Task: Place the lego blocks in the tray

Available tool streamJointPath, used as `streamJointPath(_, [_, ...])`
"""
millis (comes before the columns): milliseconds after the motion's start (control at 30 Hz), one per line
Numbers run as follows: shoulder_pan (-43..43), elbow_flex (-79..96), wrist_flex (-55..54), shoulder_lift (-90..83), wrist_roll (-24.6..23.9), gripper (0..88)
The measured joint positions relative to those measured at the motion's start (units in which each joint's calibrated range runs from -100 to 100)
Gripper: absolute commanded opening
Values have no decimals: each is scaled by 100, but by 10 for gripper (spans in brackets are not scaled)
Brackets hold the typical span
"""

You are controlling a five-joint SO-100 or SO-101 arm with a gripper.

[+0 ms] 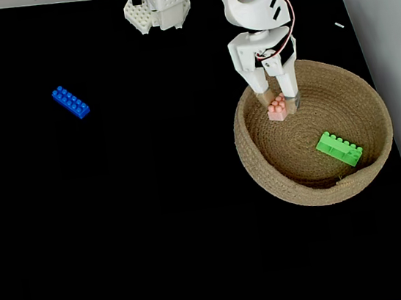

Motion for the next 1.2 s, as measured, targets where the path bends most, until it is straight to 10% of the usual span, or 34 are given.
streamJointPath(400, [627, 141, 723, -365, -200, 389])
streamJointPath(867, [4919, 1158, 1876, -696, -400, 365])
streamJointPath(1200, [6384, 1264, 1778, 441, -576, 337])
